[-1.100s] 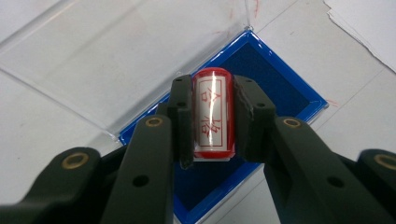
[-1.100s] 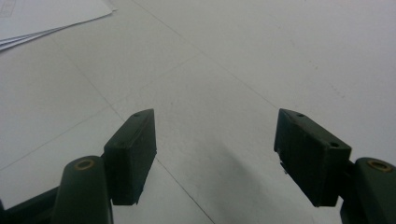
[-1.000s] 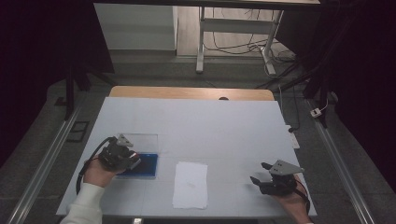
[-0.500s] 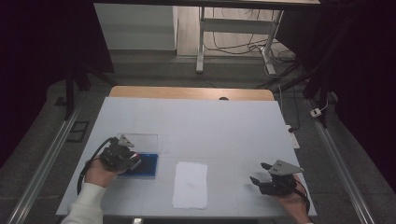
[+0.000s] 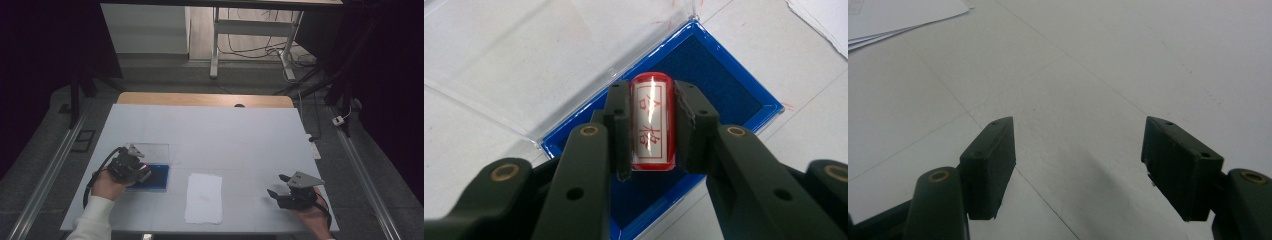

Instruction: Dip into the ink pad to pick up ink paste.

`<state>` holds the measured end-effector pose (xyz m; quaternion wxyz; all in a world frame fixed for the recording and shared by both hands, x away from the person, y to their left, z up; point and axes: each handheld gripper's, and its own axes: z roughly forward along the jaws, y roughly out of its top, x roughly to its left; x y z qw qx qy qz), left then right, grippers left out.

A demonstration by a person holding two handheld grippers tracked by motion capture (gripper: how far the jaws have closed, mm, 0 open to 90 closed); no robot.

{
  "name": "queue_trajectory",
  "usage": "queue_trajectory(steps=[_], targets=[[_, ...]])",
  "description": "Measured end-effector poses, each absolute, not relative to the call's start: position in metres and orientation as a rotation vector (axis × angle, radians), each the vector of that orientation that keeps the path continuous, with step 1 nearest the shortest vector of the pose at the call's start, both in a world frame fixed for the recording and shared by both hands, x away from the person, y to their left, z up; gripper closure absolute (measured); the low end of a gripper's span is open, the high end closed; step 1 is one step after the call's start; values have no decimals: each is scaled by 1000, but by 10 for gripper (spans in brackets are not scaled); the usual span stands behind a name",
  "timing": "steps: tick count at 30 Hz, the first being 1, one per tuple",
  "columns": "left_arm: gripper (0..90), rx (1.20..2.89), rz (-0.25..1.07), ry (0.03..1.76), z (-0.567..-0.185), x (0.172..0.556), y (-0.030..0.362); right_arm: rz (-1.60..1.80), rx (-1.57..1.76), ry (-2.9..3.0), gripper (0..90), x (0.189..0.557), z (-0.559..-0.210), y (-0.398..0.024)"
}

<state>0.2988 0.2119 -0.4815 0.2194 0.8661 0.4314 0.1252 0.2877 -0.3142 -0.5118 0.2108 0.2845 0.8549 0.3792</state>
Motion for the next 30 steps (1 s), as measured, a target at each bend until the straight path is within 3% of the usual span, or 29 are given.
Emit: queue_trajectory(steps=[30], targets=[[707,2405,397,1172,-489,296,208,1050,780,2377,294,287,-511,-312]])
